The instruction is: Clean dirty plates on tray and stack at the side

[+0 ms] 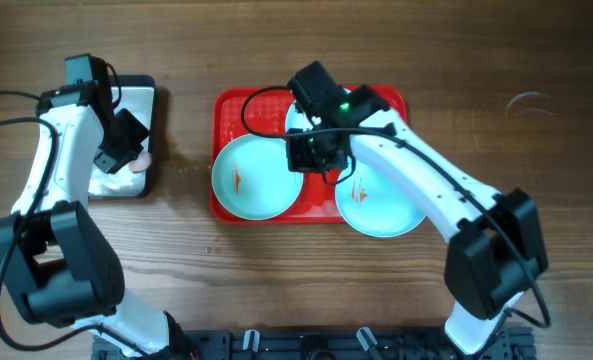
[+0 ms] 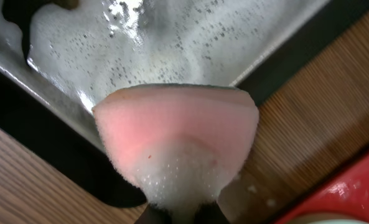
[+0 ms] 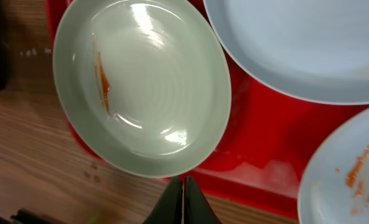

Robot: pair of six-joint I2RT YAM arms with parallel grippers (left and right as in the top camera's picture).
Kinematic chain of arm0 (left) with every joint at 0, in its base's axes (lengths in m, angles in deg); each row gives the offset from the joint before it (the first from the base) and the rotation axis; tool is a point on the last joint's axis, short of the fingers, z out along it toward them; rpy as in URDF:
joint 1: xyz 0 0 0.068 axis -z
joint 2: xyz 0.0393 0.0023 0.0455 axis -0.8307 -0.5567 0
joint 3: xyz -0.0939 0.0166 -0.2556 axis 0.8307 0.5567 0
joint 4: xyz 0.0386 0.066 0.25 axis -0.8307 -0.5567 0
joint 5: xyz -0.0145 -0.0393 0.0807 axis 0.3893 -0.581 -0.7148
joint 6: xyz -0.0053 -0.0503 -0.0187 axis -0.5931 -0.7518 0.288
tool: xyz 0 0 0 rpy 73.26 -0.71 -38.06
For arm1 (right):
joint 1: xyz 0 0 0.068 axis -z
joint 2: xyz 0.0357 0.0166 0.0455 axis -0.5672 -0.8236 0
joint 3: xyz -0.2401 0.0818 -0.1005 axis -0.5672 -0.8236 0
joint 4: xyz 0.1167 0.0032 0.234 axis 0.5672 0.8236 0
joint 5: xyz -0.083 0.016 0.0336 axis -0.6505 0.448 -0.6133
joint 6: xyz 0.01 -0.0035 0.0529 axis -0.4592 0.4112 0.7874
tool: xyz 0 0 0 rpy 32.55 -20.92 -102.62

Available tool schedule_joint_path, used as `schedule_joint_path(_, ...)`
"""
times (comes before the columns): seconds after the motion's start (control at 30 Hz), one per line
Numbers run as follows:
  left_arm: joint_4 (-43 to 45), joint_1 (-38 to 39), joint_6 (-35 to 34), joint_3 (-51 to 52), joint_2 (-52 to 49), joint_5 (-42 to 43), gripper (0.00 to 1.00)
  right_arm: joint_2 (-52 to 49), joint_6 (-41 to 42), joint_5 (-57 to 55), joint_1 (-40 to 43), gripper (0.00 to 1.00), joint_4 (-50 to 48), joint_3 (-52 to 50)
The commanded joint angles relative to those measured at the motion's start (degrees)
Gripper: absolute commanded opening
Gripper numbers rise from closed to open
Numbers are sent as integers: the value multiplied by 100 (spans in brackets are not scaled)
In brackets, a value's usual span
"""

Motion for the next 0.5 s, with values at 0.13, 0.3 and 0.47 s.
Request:
schedule_joint_path(0.13,-50,94,542,31,492,920,4,-203,704,-15,-55,4,-1145,-1040)
schedule_joint_path(0.3,-50,621,634,31,715,942,4,-234,723,-162,-55,43,-1421,-1314)
schedule_joint_path(0.47,-2,1099,629,31,776,1276,4,-566,872,-426,-55,28,-1517,-1314)
